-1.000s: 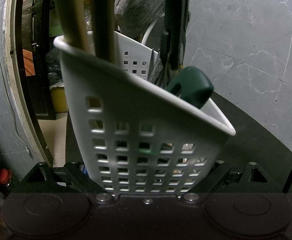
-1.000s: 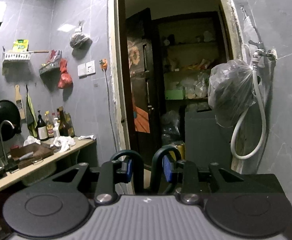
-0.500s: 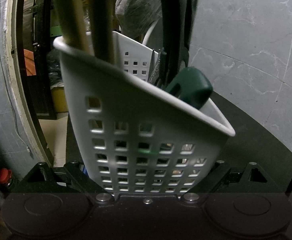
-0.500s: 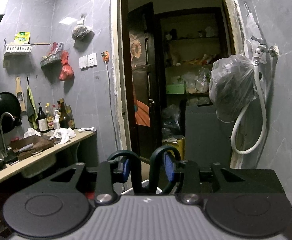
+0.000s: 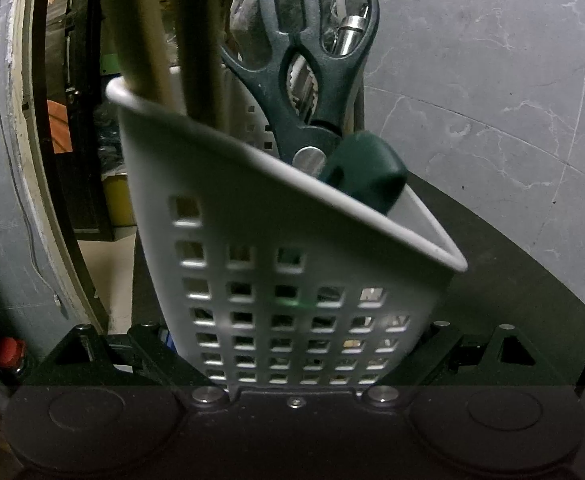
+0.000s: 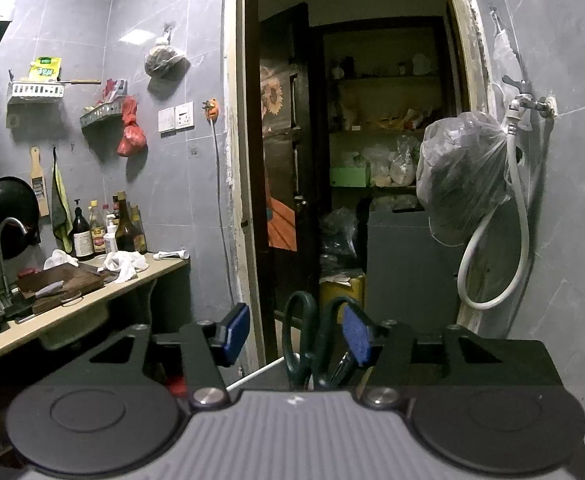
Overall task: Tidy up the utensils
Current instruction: 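Lower the scissors blades-first into the holder and open the right tool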
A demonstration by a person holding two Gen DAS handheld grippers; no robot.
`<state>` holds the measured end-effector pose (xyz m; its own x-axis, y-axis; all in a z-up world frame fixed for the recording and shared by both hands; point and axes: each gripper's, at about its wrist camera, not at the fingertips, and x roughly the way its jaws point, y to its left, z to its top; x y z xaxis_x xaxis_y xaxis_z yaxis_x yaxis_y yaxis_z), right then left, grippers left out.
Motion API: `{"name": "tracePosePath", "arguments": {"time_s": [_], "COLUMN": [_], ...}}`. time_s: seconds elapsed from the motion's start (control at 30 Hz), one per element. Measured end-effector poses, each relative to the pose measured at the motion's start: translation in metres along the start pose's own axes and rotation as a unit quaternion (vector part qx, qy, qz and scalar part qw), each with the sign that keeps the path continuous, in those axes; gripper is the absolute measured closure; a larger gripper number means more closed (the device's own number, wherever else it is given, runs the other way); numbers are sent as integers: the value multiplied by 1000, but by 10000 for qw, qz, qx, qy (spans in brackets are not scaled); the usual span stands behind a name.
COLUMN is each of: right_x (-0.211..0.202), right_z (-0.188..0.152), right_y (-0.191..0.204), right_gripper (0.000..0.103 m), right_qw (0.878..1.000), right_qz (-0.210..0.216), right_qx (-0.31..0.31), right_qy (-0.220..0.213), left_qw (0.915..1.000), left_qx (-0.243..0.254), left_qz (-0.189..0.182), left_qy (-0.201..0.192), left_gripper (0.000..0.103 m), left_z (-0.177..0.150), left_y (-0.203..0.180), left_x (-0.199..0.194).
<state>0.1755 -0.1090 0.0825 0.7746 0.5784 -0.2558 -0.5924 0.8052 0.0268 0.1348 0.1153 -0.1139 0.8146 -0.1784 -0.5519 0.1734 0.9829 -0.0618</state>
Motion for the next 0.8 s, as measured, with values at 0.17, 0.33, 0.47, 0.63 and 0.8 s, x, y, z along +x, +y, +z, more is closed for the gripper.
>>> {"name": "tracePosePath", "arguments": {"time_s": [0.17, 0.33, 0.47, 0.63, 0.8], "right_x": [-3, -6, -11, -20, -31], "right_z": [0, -1, -4, -9, -14], "right_y": [-3, -6, -9, -12, -16], "right_gripper": [41, 34, 28, 17, 9], "right_qw": [10000, 9998, 9996, 9991, 9986], "right_qz": [-60, -154, -212, -309, -417], "right_qx": [40, 93, 171, 272, 337], "right_qy": [-8, -23, -30, -42, -36], "left_qw": [10000, 10000, 10000, 10000, 9999], "left_qx": [5, 8, 7, -6, 8], "left_qz": [-1, 0, 4, 10, 62], "left_qy": [-1, 6, 18, -23, -120], "left_gripper": [10, 9, 9, 5, 1], "left_z": [0, 1, 2, 5, 6], "left_y": [0, 1, 0, 1, -1], "left_x": [0, 0, 1, 2, 2]}}
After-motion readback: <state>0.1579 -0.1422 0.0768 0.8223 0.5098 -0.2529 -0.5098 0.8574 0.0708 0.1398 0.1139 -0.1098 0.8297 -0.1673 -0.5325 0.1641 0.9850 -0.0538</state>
